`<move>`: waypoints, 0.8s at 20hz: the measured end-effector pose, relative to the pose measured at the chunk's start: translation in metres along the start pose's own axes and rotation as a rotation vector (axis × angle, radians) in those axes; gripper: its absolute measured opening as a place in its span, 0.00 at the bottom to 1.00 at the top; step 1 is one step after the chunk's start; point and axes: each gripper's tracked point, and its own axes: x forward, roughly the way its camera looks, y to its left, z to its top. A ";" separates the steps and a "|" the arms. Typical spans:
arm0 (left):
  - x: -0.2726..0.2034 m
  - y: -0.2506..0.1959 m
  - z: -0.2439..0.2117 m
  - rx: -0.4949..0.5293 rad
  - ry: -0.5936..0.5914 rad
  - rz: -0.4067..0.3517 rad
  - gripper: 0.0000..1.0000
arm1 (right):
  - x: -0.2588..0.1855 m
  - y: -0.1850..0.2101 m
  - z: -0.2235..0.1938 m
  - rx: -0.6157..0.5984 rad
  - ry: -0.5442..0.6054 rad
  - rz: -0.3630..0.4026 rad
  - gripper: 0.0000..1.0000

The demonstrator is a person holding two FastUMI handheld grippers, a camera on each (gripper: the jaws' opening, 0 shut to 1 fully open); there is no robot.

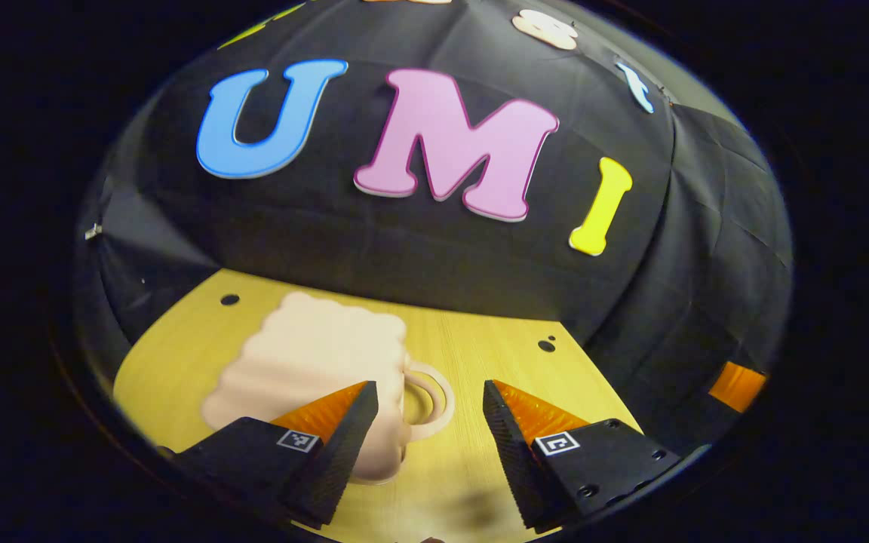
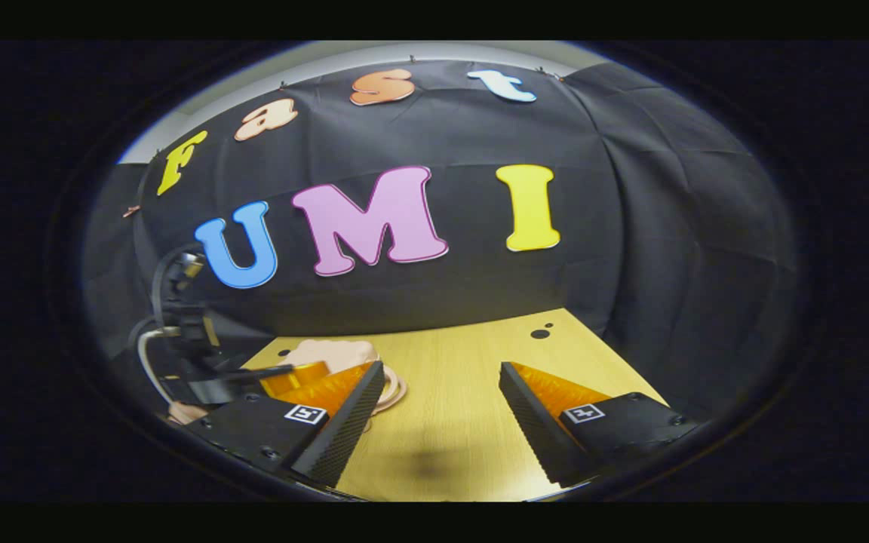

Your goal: First open the suitcase, pack the skin care products into it, and then close the suitcase.

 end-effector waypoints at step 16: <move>-0.212 0.087 0.021 0.118 -0.333 0.202 0.94 | -0.115 0.097 -0.004 -0.146 -0.252 0.093 0.97</move>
